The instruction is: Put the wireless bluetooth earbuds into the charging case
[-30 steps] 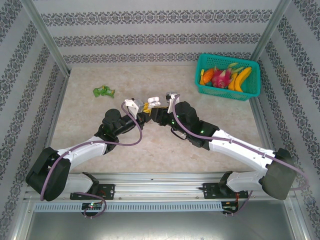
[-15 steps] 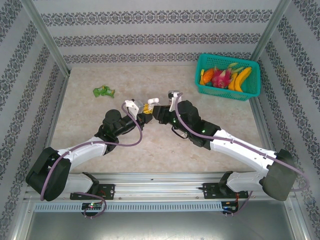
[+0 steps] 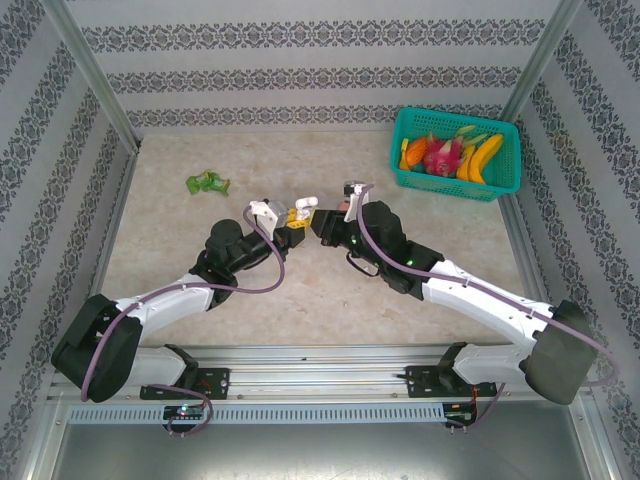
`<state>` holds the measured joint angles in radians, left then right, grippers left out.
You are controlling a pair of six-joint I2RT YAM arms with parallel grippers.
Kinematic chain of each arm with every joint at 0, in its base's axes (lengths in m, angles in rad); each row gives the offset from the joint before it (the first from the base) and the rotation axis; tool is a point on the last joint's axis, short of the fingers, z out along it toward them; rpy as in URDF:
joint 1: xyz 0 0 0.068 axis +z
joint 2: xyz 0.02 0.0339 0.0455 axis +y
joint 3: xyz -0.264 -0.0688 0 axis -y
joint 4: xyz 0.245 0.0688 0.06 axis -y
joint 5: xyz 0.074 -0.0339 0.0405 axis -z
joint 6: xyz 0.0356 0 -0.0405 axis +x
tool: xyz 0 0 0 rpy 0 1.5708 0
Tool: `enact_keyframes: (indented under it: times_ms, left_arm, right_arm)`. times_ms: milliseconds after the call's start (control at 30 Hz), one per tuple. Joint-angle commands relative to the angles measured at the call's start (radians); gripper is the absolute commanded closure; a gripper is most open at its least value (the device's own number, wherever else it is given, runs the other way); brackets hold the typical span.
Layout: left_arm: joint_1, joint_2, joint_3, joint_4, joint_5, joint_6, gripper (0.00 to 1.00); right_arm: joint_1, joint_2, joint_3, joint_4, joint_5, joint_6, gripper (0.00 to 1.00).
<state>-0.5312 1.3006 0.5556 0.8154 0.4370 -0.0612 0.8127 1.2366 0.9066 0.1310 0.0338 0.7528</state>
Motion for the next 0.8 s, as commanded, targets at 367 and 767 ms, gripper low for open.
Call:
enact_keyframes:
  times_ms: [367,767]
  left_arm:
    - [-0.015,0.012,-0.011,-0.038,0.014,0.018,1.0]
    - [-0.014,-0.013,-0.065,-0.085,-0.202,0.024,1.0]
  right_arm:
    - [-0.068,-0.055,0.027,-0.048,-0.04,-0.076,0.84]
    - [-0.079,-0.004,-0.154,-0.071,0.0,-0.025,0.82]
